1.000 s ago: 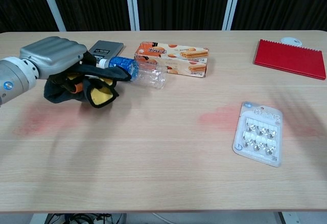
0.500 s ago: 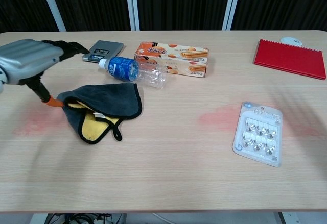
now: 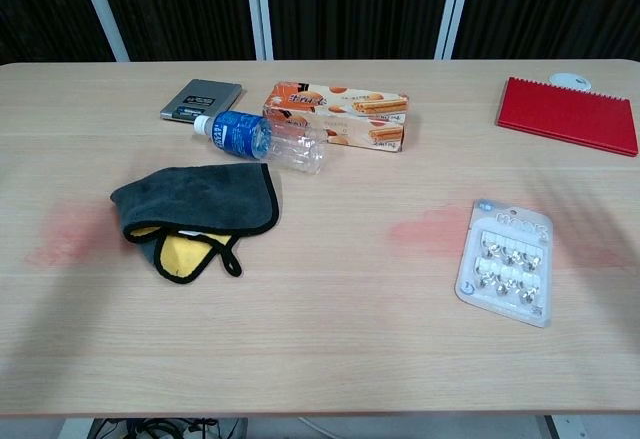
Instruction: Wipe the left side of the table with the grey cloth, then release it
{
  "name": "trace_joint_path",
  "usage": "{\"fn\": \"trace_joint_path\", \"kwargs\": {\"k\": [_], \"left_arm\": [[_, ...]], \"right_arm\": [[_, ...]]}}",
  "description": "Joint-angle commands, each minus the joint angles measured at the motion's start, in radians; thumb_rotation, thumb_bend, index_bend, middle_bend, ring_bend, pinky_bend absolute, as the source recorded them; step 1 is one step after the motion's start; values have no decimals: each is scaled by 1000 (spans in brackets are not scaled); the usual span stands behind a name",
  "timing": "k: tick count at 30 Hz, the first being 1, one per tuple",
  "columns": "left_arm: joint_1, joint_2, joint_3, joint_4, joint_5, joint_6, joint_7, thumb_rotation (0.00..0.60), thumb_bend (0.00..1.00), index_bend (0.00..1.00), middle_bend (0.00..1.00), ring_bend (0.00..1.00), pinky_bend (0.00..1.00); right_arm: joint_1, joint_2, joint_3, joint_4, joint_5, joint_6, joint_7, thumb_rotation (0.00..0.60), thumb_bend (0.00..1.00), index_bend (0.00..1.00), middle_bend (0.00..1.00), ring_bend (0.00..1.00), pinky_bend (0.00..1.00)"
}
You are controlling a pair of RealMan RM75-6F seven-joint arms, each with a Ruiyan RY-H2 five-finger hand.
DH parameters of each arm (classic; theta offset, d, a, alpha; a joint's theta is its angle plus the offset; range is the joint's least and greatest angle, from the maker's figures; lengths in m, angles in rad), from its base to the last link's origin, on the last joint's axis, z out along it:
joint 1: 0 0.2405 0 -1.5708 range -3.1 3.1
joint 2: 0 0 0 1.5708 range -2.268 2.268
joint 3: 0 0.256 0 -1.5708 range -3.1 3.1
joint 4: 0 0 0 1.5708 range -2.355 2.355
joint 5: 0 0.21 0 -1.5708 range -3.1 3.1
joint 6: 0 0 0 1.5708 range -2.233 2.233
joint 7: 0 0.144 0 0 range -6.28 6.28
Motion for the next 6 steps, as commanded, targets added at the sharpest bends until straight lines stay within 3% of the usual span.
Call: {"fn": "trace_joint_path", "kwargs": {"k": [1,6], "left_arm": [[67,36,35,4,33,80,-43,600,11,0,0,0,0],[139,53,48,17,67,178,-120,600,11,0,0,0,0]], "right_arm": [[0,-1,0,1,-1,2,-1,600,135,0,0,0,136],[-2,-1,-1,4,-5,5,-2,600,135,0,0,0,136]]}}
